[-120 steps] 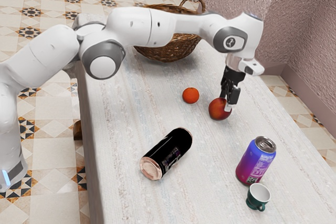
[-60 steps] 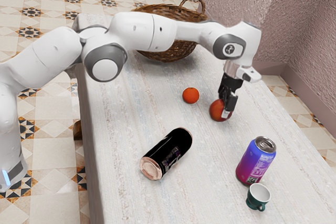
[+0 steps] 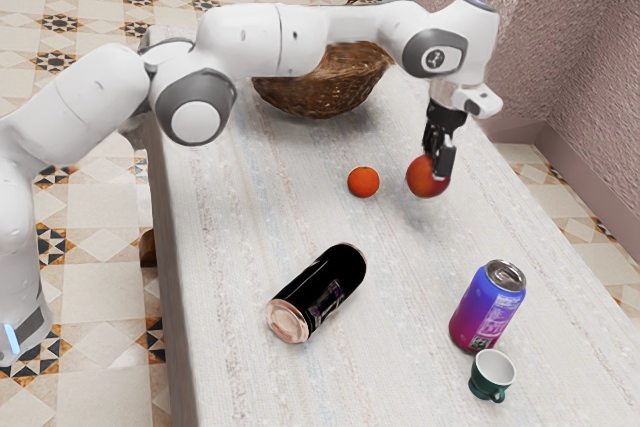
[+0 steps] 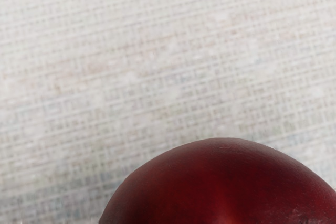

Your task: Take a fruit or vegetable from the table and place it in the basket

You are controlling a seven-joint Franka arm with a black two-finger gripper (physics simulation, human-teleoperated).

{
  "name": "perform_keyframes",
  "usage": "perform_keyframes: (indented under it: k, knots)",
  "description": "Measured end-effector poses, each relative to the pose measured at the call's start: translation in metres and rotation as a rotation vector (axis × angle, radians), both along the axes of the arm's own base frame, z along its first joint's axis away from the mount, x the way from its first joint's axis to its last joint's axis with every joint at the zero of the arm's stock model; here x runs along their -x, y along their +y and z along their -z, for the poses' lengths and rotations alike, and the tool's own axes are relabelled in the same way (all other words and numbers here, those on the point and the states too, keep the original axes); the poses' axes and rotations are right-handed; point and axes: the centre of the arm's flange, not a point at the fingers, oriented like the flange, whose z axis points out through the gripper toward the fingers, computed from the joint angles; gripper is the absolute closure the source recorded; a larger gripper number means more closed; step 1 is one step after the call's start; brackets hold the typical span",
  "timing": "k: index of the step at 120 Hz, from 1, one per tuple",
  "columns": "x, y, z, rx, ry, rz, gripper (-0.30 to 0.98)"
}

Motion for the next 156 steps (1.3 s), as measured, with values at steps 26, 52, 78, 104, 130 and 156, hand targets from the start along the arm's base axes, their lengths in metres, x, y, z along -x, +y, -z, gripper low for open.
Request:
perform_keyframes:
  k: [26, 52, 78, 104, 130, 156]
  knots:
    - [0.094, 0.107, -0.185, -0.228, -0.188, -0.205, 0.75]
    - [0.144, 0.206, -0.194, -0.258, -0.133, -0.341, 0.74]
    - [0.162, 0.248, -0.204, -0.286, -0.138, -0.373, 0.76]
    - [0.163, 0.278, -0.179, -0.318, -0.071, -0.372, 0.77]
    - [0.157, 0.3, -0.153, -0.319, -0.035, -0.352, 0.73]
    - [0.159, 0.305, -0.153, -0.3, -0.043, -0.325, 0.38]
